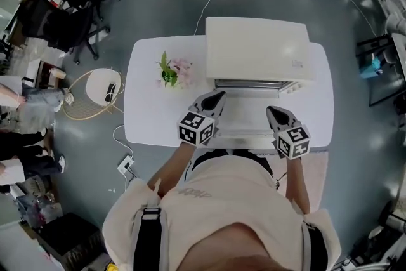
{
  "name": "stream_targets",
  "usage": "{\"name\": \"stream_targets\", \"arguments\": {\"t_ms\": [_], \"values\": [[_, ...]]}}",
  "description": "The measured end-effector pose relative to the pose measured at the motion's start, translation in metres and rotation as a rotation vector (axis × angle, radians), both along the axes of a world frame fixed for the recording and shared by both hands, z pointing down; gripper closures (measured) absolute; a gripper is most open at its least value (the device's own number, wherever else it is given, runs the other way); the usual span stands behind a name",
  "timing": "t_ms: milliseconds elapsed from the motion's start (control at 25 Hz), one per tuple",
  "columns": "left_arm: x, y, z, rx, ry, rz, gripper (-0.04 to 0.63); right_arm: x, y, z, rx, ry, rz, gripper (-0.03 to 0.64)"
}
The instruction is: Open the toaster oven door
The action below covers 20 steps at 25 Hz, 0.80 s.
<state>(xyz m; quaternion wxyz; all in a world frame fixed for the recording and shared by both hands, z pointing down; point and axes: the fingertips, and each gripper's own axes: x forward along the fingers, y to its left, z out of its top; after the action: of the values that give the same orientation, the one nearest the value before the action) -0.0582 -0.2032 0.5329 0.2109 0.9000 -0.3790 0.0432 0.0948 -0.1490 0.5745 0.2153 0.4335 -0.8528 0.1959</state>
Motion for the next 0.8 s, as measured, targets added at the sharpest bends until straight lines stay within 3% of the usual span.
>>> {"name": "stream_targets", "arguments": {"t_ms": [480,800], "values": [[0.008,-0.022,-0.078,0.155,-0.017,-0.041,0.575,0.000,-0.048,-0.124,0.310,-0.025,-0.066,0.611],[0.011,-0.029,-0.117,0.232,0.011,-0.050,0.575,0.015,-0.056,-0.156,0.407,-0.040,-0.061,0.611]]}}
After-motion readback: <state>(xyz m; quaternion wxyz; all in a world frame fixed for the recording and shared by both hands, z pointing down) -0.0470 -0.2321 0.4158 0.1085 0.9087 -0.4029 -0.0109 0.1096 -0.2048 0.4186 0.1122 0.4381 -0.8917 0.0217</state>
